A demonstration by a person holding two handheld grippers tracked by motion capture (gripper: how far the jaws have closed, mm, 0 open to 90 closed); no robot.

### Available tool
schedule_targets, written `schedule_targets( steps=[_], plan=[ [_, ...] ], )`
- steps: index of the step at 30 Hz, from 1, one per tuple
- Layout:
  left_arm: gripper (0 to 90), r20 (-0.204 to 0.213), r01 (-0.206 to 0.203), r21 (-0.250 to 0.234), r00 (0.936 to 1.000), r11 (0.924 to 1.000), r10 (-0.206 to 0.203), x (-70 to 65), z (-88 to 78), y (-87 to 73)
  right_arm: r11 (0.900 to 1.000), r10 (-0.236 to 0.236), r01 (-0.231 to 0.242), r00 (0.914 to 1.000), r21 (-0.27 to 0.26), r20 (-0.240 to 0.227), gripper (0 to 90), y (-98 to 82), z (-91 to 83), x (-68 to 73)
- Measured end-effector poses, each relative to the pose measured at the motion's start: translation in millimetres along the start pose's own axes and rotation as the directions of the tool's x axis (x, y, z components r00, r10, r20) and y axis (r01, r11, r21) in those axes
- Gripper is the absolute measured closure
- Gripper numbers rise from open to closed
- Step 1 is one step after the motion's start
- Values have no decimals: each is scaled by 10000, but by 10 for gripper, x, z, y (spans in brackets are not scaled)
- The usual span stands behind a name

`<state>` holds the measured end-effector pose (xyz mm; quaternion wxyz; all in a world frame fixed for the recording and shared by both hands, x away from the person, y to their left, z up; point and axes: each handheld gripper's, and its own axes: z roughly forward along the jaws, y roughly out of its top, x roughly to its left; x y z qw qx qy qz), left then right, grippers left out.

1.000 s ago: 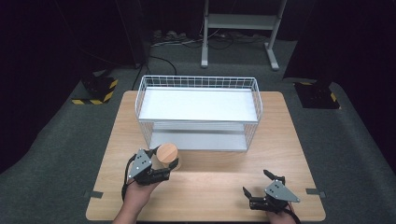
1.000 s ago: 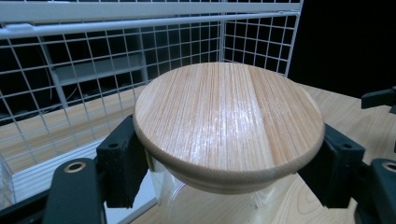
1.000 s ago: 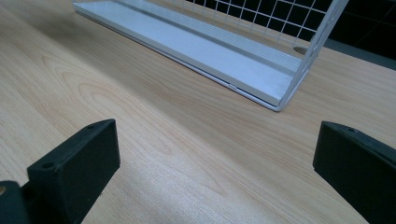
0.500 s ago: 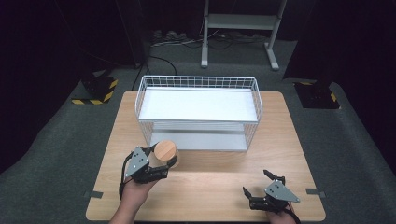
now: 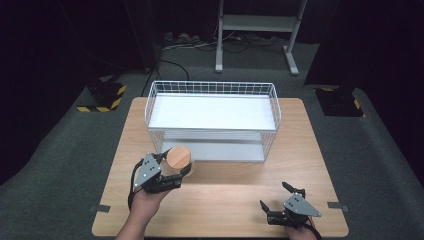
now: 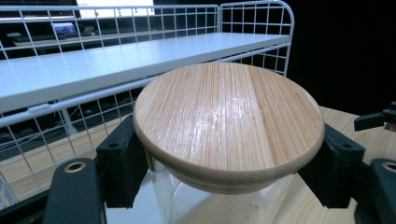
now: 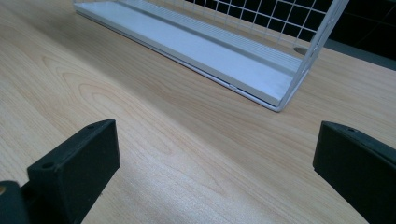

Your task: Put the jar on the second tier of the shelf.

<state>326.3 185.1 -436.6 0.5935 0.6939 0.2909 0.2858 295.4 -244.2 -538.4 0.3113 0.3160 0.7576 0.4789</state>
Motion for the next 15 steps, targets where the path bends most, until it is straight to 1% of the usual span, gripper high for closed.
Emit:
schedule_targets(
  steps=[7,9,10,15],
  plan=[
    [259,-38,-150,-190,9999,9997,149,11,7,138,10000,4,-4,10000,-3,-9,0,0,0,0],
    [259,-45,-204,-199,9998,9996,203,14,6,157,10000,4,-4,10000,-1,-11,0,0,0,0],
    [259,-58,-231,-272,9997,9994,229,18,5,194,10000,4,-4,10000,-4,-13,0,0,0,0],
    [259,-73,-274,-387,9996,9989,272,20,3,247,10000,5,-5,10000,-7,-16,0,0,0,-1]
  ],
)
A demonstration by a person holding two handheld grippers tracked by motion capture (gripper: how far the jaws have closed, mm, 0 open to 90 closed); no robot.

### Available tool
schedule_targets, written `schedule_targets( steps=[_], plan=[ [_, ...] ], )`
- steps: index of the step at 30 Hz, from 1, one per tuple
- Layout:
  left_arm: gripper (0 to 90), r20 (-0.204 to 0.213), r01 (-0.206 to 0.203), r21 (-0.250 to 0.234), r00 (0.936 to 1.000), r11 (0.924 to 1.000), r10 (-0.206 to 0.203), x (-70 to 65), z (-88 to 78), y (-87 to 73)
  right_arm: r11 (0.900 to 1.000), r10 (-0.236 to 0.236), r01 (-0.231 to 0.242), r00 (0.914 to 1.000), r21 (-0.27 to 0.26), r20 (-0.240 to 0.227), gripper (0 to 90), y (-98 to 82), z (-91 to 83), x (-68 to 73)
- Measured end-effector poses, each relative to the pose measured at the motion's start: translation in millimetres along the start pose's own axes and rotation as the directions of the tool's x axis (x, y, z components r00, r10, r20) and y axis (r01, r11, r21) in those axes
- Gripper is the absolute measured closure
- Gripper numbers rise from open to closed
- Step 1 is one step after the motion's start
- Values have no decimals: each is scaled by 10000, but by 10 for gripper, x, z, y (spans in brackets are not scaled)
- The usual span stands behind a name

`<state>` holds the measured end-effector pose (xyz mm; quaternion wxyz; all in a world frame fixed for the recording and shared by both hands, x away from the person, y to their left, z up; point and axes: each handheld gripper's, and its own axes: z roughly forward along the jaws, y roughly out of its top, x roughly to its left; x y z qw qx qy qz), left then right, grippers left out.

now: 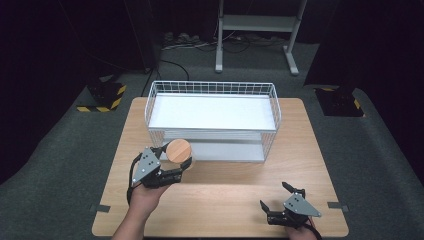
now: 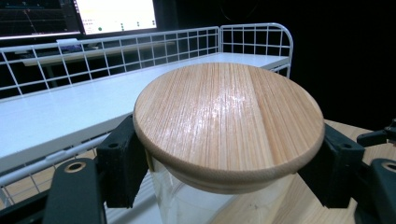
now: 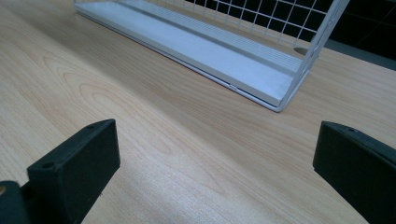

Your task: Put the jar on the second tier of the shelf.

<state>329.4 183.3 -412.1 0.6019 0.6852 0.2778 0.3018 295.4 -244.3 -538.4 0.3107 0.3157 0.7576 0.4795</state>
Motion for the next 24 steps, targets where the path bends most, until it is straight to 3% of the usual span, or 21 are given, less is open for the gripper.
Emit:
schedule_targets(
  steps=[24],
  plan=[
    [259,-208,-45,-420,9998,9991,36,80,18,183,10000,19,-19,10000,-14,25,0,-1,-1,-2]
  ],
)
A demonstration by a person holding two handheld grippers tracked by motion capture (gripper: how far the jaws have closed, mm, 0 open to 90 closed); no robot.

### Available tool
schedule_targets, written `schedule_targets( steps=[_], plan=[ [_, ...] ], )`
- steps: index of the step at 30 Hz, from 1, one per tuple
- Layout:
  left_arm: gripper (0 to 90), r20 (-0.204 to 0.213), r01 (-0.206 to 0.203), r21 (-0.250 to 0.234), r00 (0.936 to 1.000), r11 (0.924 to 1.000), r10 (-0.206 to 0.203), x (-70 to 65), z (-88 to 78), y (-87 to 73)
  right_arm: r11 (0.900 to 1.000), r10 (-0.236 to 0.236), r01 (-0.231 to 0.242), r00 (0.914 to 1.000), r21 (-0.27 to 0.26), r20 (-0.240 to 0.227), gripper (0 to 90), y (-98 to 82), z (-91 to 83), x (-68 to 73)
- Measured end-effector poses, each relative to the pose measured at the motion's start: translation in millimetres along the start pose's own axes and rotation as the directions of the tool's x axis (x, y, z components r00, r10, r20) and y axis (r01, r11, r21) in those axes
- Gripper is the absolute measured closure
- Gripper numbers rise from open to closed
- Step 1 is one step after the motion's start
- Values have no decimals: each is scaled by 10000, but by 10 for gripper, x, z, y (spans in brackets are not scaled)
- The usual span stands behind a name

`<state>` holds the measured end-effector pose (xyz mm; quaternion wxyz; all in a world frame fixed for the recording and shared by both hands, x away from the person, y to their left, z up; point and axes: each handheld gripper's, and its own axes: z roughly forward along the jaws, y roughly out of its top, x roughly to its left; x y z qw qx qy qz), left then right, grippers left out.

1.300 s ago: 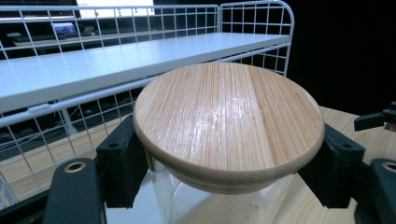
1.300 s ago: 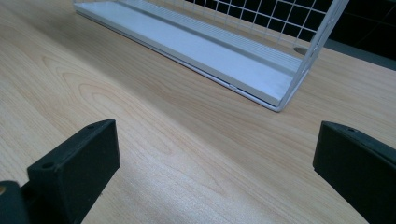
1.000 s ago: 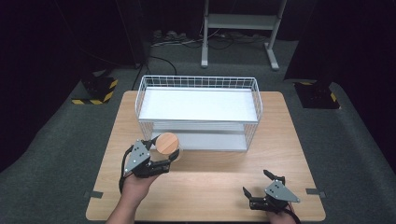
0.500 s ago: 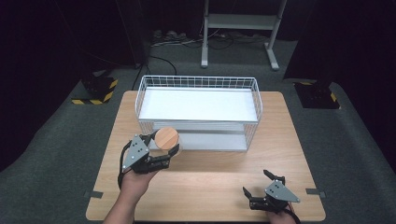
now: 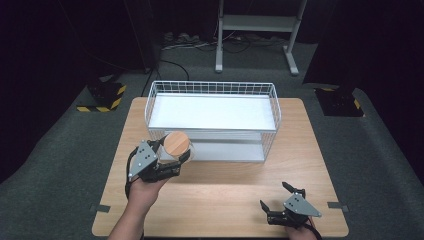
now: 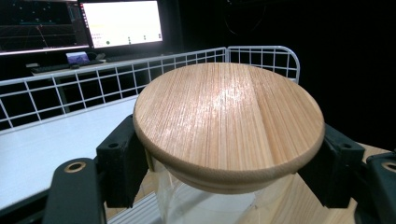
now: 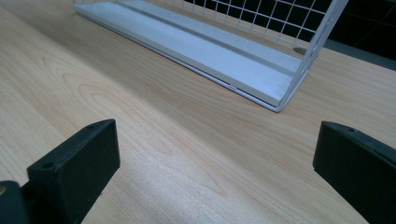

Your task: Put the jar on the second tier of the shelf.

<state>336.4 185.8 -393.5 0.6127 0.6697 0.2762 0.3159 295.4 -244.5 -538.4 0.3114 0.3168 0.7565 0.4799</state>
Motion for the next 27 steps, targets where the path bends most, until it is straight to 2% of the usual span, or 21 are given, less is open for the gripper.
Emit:
schedule_targets(
  steps=[9,27],
  plan=[
    [259,-121,-201,-113,9997,9997,200,41,71,128,10000,41,-41,10000,-28,-8,0,-1,-3,-4],
    [259,-272,-164,-336,9995,9993,155,100,218,265,10000,74,-74,10000,-56,-43,0,-3,-7,-9]
  ],
)
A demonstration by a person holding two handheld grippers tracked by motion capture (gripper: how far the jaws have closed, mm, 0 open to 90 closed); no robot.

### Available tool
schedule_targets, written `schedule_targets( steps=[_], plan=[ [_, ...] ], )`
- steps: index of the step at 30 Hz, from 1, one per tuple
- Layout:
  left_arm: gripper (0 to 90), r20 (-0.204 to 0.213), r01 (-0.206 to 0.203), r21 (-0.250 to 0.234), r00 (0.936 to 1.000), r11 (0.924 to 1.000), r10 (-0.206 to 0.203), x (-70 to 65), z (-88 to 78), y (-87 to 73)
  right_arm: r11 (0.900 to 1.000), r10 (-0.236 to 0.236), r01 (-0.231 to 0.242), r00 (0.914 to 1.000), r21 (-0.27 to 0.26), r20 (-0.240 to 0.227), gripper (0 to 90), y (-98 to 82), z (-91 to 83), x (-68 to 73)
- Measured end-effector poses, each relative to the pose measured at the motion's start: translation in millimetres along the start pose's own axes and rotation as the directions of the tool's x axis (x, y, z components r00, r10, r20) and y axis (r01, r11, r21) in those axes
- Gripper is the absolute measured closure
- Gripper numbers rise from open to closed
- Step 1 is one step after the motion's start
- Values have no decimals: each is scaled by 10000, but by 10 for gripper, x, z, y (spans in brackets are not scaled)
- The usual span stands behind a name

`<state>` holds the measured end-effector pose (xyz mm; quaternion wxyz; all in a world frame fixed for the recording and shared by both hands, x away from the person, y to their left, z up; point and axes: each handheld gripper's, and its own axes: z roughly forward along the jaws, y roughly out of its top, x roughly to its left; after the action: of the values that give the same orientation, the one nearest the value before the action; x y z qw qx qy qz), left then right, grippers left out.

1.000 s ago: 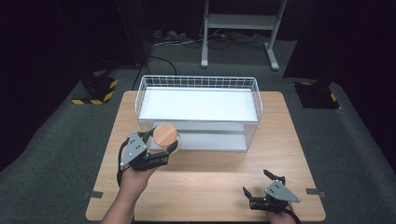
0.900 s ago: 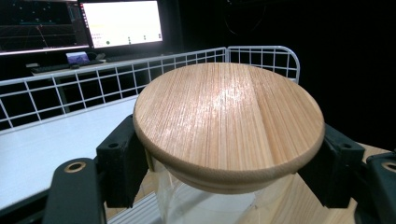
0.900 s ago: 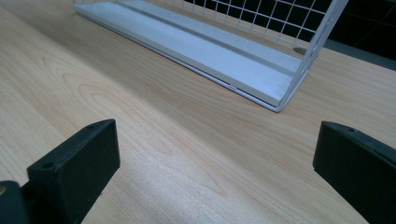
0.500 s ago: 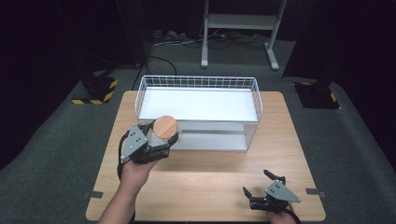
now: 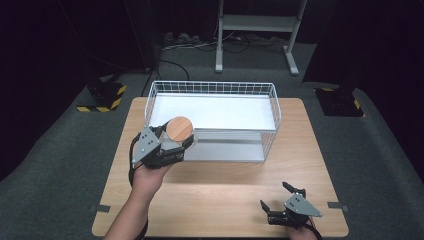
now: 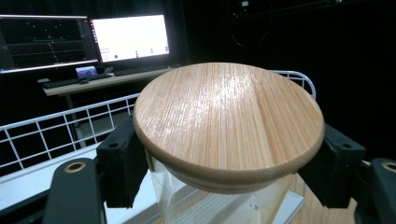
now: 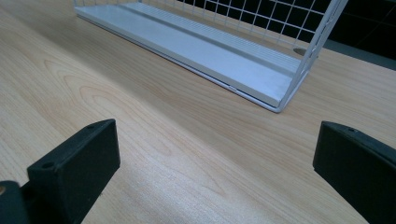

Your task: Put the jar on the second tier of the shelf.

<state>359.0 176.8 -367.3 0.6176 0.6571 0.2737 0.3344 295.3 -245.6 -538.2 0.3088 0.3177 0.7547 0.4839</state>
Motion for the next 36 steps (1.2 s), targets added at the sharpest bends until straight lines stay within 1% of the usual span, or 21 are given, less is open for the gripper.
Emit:
schedule_targets(
  steps=[5,11,17,20,25,29,36],
  plan=[
    [259,-61,-9,1,10000,10000,9,31,32,22,10000,18,-18,10000,-15,-11,0,-1,-1,-1],
    [259,-178,158,-19,9997,9999,-158,79,87,12,10000,38,-38,10000,-28,-33,0,-1,-2,-3],
    [259,-217,163,14,9996,9999,-162,110,139,3,10000,38,-38,10000,-30,-33,0,-1,-2,-4],
    [259,-226,266,-11,9994,9996,-267,135,170,5,10000,59,-59,10000,-37,-41,0,-2,-4,-6],
    [259,-316,277,46,9991,9996,-275,161,223,10,10000,80,-80,10000,-54,-49,0,-3,-5,-8],
    [259,-352,207,97,9992,9997,-203,176,267,17,9999,86,-86,9999,-62,-62,0,-3,-5,-9],
    [259,-376,316,68,9988,9995,-313,205,348,39,9999,97,-98,9999,-76,-77,0,-3,-7,-12]
  ],
)
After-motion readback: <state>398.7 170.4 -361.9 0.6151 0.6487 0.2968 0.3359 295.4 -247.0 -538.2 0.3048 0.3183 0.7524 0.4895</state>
